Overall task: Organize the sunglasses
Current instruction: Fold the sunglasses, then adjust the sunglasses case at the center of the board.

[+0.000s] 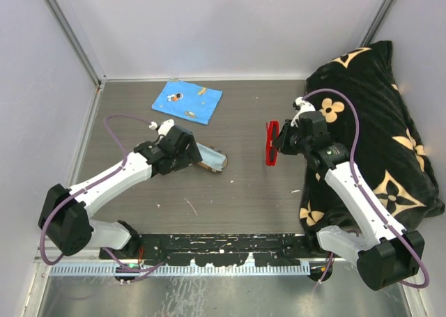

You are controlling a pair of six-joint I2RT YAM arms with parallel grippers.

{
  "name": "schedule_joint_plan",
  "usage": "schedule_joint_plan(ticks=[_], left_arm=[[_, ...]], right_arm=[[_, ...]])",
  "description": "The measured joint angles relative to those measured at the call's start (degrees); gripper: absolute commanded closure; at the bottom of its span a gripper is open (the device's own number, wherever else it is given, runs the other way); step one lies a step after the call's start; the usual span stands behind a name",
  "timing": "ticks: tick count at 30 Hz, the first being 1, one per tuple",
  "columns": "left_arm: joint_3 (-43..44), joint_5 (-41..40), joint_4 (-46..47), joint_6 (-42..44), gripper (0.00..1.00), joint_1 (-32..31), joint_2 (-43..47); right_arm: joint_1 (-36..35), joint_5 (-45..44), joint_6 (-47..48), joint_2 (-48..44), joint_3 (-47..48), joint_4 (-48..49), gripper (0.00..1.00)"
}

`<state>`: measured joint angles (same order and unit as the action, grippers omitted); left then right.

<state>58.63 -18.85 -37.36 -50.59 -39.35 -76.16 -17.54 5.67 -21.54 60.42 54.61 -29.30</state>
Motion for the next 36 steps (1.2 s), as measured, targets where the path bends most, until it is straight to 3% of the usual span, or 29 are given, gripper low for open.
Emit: schedule_joint_plan(ticks=[6,13,25,36], left_arm=[[-4.63,-0.02,3.13,-12.26,0.0,0.09,-0.87],[-6.51,-2.03,11.04,-20.98,0.1,0.11,-2.6],[-5.81,-1.99,15.58,-25.27,0.25,0.11,-12.66],[-3.02,-0.85,16.7,-24.52,0.5,0.11,-16.5]], right_arm=[[0.0,0.26,0.0,-0.02,-1.75,-0.11,1.0],[0.0,0.39,0.0,-0.07,-3.02,-0.15,1.0],[0.0,0.42,0.2,-0.15,-3.1,-0.17,1.0],[0.0,0.37,0.24,-0.96,-3.1,-0.31,1.0]])
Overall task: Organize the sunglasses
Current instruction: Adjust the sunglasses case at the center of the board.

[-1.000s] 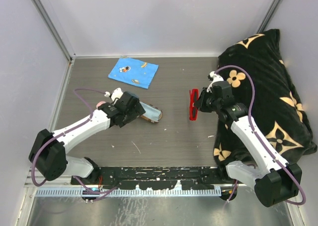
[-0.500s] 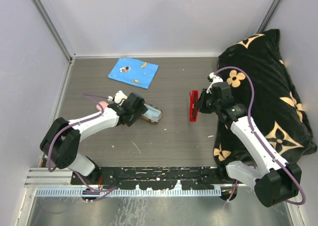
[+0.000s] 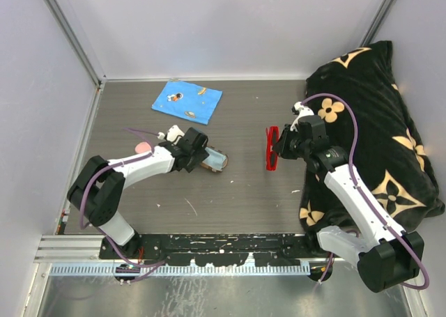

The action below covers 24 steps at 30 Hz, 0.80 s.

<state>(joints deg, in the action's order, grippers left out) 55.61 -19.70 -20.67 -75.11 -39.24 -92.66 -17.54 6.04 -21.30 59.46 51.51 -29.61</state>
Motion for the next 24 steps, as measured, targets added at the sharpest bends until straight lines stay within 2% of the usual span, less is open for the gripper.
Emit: schedule_joint_plan(ticks=[9,16,24], left_arm=[[0.52,0.31,-0.24,2.4,0.62,0.35,-0.13],[1.11,2.03,-0.76,5.88,0.66,1.57,-0.68],[7.02,6.05,-4.09,13.4,0.77,2.84,-3.93]], right_arm=[[0.0,0.02,0.0,0.0,0.0,-0.02,1.0],[0.0,0.0,0.0,0.0,0.0,-0.02,1.0],[0.0,-0.02,0.0,0.0,0.0,-0.02,1.0]])
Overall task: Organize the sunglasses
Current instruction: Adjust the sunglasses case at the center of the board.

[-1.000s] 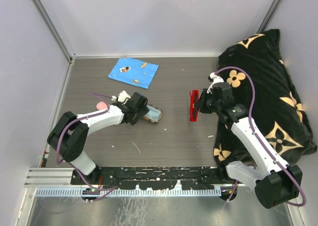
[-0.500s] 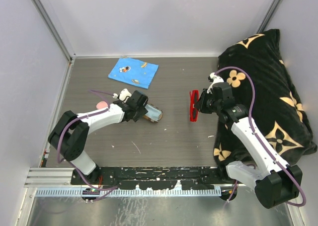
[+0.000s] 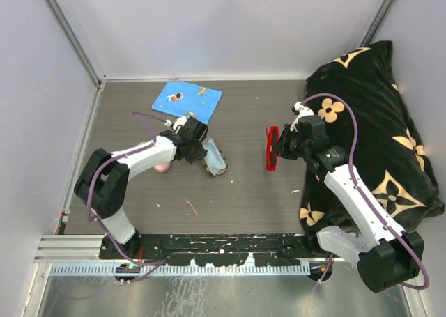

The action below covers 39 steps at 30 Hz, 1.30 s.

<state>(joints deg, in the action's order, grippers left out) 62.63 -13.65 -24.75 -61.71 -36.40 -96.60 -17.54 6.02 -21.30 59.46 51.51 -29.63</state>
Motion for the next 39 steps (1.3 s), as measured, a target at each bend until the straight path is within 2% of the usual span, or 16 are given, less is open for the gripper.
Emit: schedule_joint_plan(ticks=[13,23,34,39], left_arm=[[4.87,5.11,-6.38,12.11,0.85,0.09,-1.77],[6.21,4.92,-12.94,21.88,0.86,-2.25,-0.79],[5.51,-1.25,-19.43,22.53,0.83,-10.64,3.54],[4.02,-1.68,-19.85,20.68,0.82,-11.56,4.31]], right_arm=[[0.0,0.35,-0.02,-0.09,-0.17,0.04,1.0],[0.0,6.93,-4.74,-1.86,-4.7,5.03,1.0],[-1.66,12.35,-18.67,-6.93,-16.57,15.34,1.0],[-3.26,13.9,-24.11,-8.11,-21.81,19.28,1.0]])
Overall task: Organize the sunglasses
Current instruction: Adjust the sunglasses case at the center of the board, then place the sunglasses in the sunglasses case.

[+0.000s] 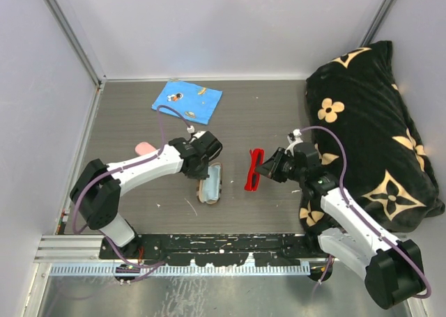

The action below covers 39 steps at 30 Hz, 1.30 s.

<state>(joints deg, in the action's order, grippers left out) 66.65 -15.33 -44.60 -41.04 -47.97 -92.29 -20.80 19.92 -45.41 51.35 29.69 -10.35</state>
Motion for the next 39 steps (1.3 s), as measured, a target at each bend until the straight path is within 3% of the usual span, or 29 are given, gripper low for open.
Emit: schedule_joint_plan(ticks=[14,28,39], left_arm=[[-1.95,-1.01,0.35,-2.1,0.75,-0.94,-0.07],[-6.12,2.05,4.72,-3.58,0.71,-0.94,1.97],[-8.0,4.52,7.56,-4.66,0.7,-0.94,4.37]], right_arm=[[-5.11,0.42,-3.63,2.12,-4.24,8.94,1.0],[-12.96,0.33,-4.33,10.4,-5.35,16.46,1.0],[-15.85,2.12,-4.35,21.62,-0.98,21.18,1.0]])
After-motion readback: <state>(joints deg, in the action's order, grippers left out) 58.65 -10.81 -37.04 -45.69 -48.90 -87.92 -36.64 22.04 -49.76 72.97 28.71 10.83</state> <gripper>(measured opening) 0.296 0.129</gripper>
